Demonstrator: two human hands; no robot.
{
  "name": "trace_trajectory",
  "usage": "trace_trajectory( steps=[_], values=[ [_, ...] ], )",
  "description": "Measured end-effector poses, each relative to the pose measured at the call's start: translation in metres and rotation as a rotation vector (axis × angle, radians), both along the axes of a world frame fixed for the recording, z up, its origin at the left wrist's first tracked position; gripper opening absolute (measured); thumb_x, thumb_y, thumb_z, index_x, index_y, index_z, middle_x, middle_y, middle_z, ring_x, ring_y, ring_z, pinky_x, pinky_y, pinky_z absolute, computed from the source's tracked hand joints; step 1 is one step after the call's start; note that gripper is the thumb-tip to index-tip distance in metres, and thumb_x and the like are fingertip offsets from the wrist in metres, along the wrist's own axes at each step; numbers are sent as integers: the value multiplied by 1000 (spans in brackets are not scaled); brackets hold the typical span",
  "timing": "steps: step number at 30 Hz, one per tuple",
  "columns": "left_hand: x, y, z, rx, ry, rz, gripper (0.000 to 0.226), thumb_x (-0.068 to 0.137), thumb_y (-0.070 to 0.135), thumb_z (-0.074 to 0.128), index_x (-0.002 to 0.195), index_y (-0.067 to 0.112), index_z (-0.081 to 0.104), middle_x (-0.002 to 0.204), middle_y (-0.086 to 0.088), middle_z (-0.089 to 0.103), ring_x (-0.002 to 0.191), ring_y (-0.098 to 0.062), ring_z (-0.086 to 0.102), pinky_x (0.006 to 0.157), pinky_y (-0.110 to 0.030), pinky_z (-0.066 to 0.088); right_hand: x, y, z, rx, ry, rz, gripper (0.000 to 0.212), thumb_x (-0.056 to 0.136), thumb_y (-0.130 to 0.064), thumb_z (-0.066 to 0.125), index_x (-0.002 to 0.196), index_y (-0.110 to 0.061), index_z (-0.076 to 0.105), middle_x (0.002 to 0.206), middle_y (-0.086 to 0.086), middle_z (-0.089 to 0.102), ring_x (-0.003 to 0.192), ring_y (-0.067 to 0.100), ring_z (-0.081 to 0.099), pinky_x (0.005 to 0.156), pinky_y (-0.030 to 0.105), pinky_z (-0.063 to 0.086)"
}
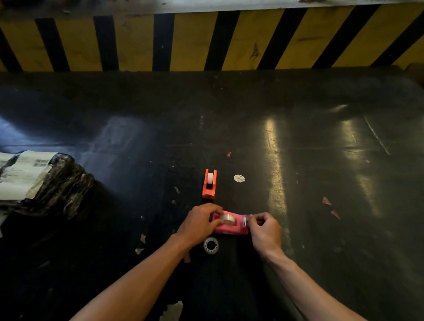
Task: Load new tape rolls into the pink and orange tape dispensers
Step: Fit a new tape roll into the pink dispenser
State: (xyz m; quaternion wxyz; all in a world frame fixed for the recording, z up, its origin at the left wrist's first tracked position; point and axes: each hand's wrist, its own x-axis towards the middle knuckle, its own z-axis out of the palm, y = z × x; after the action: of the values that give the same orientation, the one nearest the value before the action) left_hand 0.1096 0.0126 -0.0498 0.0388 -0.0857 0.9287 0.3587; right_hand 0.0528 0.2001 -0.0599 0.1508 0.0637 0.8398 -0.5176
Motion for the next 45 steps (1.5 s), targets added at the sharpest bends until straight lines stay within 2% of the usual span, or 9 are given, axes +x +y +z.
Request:
trace_trajectory(
  steps=[4,14,18,22,25,31,34,39,45],
  values=[
    [0,-1,0,9,-9,-2,25,91,21,71,116,18,69,133,-1,65,121,-11,60,103,-26,49,0,3,-4,-87,-33,-65,13,90,-14,68,79,-7,67,78,9,69,71,20,62,57,25,44],
    [2,0,2,17,-19,-6,27,92,21,70,118,18,68,134,-1,64,122,-11,60,104,-28,49,6,7,-18,-96,-146,-111,12,91,-24,66,82,-16,65,101,13,65,85,20,64,65,28,48],
    [3,1,1,23,-11,5,27,91,18,71,118,17,68,133,-3,65,121,-12,61,105,-32,51,4,8,-17,-37,-119,-63,14,93,-22,64,81,-16,63,91,10,66,78,18,64,58,25,44],
    [3,2,2,23,-17,14,28,90,17,71,118,16,69,133,-2,65,121,-12,61,106,-30,49,9,0,-18,3,-112,-33,16,95,-21,61,83,-11,63,70,7,66,57,17,61,51,27,45],
    [2,2,3,21,-27,37,26,90,18,72,115,17,72,132,-2,67,121,-13,62,105,-29,49,11,-4,-18,34,-97,-53,18,95,-20,61,79,-14,60,67,2,60,61,17,58,59,29,44],
    [-1,7,6,21,-101,58,31,90,30,72,119,19,70,138,-1,63,123,-15,62,105,-34,51,13,-6,-20,56,-135,-62,19,93,-29,61,76,-20,61,73,12,72,71,32,70,69,44,59],
    [-2,13,5,55,-122,147,34,89,40,71,115,20,71,128,0,69,109,-13,66,93,-28,54,13,-7,-17,62,-119,-75,24,93,-23,61,69,-22,57,75,13,71,73,33,70,70,41,56],
    [-17,15,13,205,-251,367,27,78,30,84,97,16,71,98,4,66,93,-12,61,70,-23,46,13,-8,-16,72,-147,-77,20,95,-26,59,75,-21,60,77,11,71,73,29,70,70,42,59],
    [-35,14,21,275,-403,376,44,75,23,86,111,16,63,106,3,59,103,-16,59,84,-29,50,12,-7,-18,84,-136,-70,15,95,-24,59,83,-15,64,80,11,70,74,27,68,67,34,53]
  ],
)
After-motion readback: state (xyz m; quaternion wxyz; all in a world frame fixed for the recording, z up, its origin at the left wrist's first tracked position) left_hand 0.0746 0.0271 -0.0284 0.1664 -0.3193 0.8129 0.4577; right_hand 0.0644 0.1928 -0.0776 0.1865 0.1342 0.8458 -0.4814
